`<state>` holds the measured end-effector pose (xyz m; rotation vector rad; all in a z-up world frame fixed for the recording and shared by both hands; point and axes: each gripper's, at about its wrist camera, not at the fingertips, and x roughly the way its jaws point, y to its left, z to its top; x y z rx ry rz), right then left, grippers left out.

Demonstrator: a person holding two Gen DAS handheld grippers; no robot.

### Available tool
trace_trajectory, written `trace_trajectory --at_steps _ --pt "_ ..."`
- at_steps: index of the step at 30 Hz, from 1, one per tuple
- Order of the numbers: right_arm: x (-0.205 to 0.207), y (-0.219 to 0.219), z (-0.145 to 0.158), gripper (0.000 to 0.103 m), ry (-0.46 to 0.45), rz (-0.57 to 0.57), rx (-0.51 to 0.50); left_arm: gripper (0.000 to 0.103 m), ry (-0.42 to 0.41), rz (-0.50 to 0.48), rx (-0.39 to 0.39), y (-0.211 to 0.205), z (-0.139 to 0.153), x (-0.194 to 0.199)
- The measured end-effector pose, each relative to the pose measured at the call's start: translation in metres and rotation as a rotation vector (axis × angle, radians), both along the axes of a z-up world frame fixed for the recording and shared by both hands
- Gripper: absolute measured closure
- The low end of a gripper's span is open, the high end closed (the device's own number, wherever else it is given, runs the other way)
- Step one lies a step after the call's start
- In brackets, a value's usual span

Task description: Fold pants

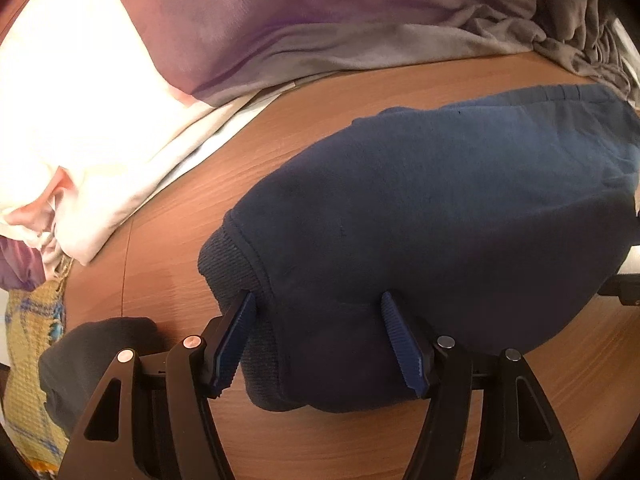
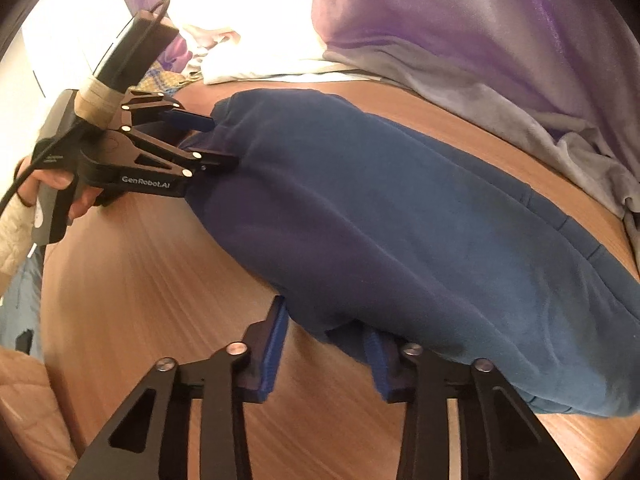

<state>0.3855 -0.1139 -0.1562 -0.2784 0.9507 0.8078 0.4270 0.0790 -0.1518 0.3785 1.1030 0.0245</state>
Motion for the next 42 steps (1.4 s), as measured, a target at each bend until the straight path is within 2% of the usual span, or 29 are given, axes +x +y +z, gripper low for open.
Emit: trace_trajectory --at_steps 3,6,11,14,23,28,30,32,34,35,38,41,42 --pt "-0.003 0.007 -0.003 0.08 -0.027 0.012 -0.029 0.036 0.006 0.007 -0.01 0.002 0.0 0.0" --pt "-0.005 0.005 -0.002 0.086 -0.007 0.004 -0.028 0.036 0.006 -0.005 0.028 0.0 0.002 -0.004" --pt "-0.027 0.012 0.006 0.087 -0.007 0.035 -0.063 0.032 0.025 -0.043 0.077 -0.003 0.003 -0.017" --pt "-0.037 0.009 -0.001 0.087 0.055 0.024 -0.052 0.031 0.051 -0.072 0.082 -0.002 0.005 -0.027" --pt "-0.054 -0.001 -0.005 0.087 0.101 -0.014 -0.049 0.029 0.113 -0.191 0.091 -0.011 0.003 -0.058" --pt "-0.058 -0.002 -0.007 0.087 0.109 -0.048 -0.037 0.025 0.09 -0.168 0.079 -0.009 0.004 -0.062" --pt "-0.061 -0.002 -0.006 0.084 0.102 -0.062 -0.038 0.025 0.063 -0.174 0.111 -0.014 0.009 -0.065" --pt "-0.064 -0.004 0.0 0.074 0.094 -0.089 -0.027 0.025 0.008 -0.194 0.172 -0.022 0.021 -0.075" --pt "-0.071 -0.01 0.009 0.067 0.06 -0.11 -0.032 0.025 -0.033 -0.207 0.179 -0.028 0.034 -0.084" --pt "-0.077 -0.015 0.015 0.064 0.038 -0.125 -0.038 0.025 -0.052 -0.209 0.165 -0.032 0.042 -0.089" --pt "-0.086 -0.031 0.033 0.063 -0.012 -0.185 -0.032 0.022 -0.109 -0.228 0.083 -0.047 0.063 -0.104" --pt "-0.085 -0.066 0.047 0.063 -0.07 -0.337 -0.007 0.022 -0.172 -0.23 0.056 -0.067 0.071 -0.112" --pt "-0.082 -0.081 0.05 0.063 -0.092 -0.406 0.0 0.023 -0.174 -0.237 0.016 -0.077 0.07 -0.113"
